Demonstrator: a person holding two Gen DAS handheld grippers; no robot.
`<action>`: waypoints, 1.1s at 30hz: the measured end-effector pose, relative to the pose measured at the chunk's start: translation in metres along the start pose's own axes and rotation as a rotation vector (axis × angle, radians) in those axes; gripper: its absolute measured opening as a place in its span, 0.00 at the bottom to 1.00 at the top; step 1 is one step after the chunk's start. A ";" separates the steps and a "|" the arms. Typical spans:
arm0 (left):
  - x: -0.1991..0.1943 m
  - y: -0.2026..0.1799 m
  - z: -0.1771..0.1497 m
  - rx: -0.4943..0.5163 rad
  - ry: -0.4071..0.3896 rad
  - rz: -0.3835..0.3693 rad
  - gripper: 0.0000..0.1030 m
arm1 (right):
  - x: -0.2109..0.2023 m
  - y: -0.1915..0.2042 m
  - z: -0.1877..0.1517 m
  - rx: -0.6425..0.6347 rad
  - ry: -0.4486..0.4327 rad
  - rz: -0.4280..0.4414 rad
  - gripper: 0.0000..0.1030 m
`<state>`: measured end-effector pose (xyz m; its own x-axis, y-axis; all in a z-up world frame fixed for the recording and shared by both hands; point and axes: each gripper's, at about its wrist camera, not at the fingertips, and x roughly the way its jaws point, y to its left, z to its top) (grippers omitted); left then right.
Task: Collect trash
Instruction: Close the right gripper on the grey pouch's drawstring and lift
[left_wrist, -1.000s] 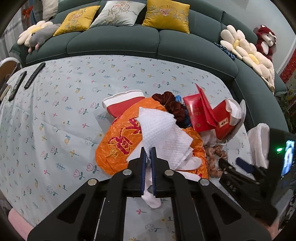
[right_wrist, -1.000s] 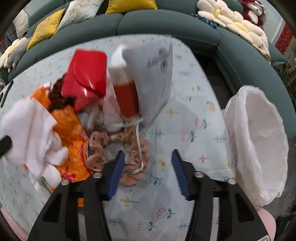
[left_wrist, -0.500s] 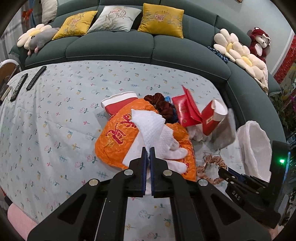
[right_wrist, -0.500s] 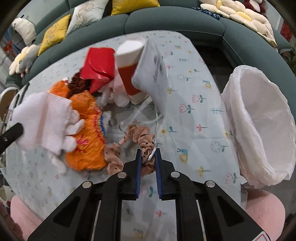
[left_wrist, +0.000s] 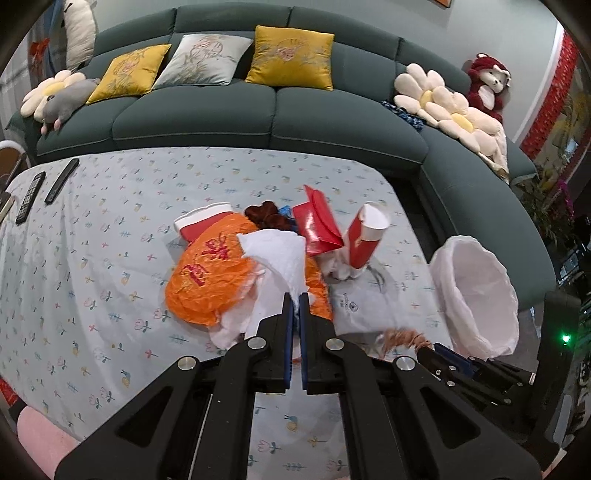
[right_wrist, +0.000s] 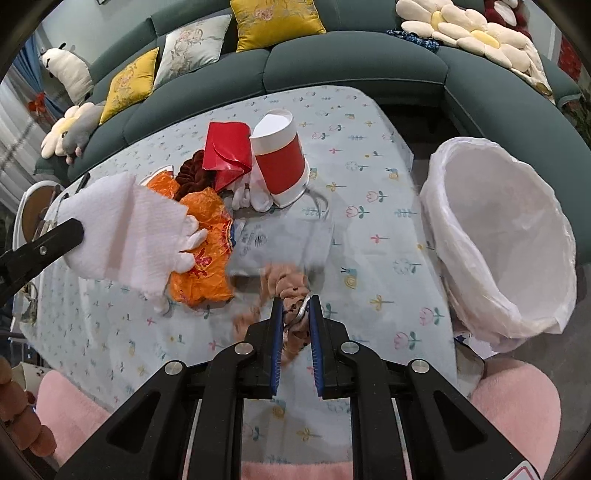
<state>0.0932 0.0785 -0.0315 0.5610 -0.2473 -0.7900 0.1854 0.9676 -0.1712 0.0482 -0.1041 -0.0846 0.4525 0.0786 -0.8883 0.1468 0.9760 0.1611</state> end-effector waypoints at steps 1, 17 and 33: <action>-0.001 -0.002 0.000 0.005 -0.001 -0.002 0.03 | -0.003 -0.002 0.000 0.003 -0.008 0.003 0.12; -0.013 -0.030 -0.003 0.044 -0.010 -0.026 0.03 | -0.026 -0.017 -0.010 0.020 -0.028 0.020 0.39; 0.014 -0.025 -0.002 0.038 0.040 -0.008 0.03 | 0.066 -0.012 0.006 -0.017 0.092 -0.013 0.40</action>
<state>0.0953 0.0510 -0.0398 0.5267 -0.2519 -0.8119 0.2207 0.9628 -0.1556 0.0810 -0.1122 -0.1427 0.3675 0.0838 -0.9262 0.1372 0.9802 0.1431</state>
